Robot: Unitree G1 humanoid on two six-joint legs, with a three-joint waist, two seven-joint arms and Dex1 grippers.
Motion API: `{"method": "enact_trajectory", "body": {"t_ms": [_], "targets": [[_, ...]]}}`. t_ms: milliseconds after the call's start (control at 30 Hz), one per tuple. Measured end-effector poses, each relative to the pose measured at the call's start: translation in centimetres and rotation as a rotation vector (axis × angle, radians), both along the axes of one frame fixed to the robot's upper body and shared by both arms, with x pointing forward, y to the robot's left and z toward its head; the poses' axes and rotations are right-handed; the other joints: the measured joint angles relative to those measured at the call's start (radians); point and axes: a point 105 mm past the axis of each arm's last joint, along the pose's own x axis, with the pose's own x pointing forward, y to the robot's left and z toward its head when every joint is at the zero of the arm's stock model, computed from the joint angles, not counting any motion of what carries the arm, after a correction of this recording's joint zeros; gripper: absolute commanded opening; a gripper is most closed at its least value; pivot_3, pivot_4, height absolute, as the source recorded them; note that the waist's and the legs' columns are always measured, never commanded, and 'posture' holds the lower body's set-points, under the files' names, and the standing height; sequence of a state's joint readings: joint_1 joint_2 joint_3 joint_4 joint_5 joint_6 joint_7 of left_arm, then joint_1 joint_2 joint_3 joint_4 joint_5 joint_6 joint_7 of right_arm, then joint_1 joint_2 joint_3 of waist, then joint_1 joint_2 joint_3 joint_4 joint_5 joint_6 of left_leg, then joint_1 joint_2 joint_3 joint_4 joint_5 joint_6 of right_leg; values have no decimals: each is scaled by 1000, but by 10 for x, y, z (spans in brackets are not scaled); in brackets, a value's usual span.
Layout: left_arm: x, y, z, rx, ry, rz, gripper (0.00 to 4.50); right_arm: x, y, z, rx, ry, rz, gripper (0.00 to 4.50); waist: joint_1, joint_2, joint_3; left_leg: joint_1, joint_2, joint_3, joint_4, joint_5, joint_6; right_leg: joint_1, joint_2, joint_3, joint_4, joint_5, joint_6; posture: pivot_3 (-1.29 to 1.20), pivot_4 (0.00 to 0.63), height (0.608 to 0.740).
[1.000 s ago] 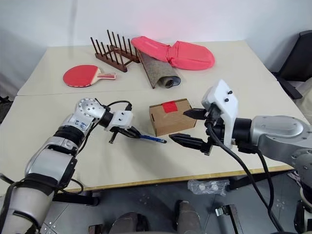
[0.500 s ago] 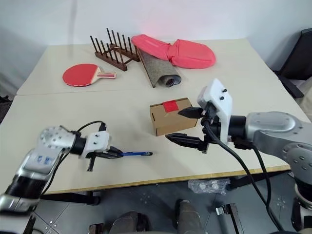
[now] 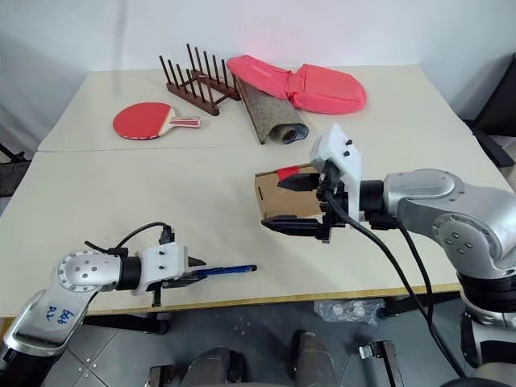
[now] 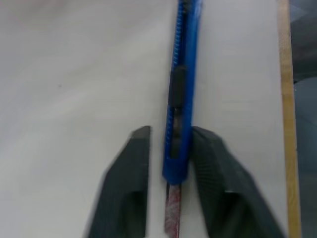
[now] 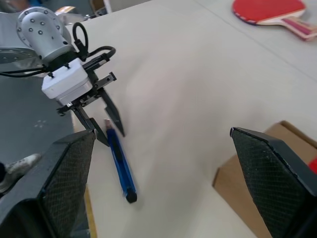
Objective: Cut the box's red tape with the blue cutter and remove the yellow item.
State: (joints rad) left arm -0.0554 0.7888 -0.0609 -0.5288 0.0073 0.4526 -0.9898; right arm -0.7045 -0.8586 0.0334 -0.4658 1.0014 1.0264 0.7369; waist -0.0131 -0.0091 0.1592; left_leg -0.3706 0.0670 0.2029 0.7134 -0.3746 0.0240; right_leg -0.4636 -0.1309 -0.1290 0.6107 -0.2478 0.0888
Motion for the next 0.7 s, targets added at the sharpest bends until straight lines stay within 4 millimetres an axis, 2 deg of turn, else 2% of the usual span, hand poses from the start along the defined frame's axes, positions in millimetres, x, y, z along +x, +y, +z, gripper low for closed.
{"method": "enact_trajectory", "body": {"t_ms": [200,267,667,700], "targets": [[-2,-3,1,-12,-1,12,4081,0,-1,0,-6,-3,3,4500,6,0,0,0,0,0,0,0,0,0,0,0,0,0,0,0,150,740],[-2,-3,1,-15,-3,10,4471,0,-1,0,-6,-3,3,4500,8,0,0,0,0,0,0,0,0,0,0,0,0,0,0,0,150,740],[15,-2,-2,-56,-20,-121,4471,-4,2,-1,-16,-11,22,4500,11,1,-1,2,0,1,1,0,0,0,-1,0,0,0,0,0,150,740],[16,-2,-2,-60,-25,-134,4303,-5,2,-1,-18,-12,23,4500,11,2,-1,2,0,1,1,0,0,0,-1,0,0,0,0,0,150,740]]}}
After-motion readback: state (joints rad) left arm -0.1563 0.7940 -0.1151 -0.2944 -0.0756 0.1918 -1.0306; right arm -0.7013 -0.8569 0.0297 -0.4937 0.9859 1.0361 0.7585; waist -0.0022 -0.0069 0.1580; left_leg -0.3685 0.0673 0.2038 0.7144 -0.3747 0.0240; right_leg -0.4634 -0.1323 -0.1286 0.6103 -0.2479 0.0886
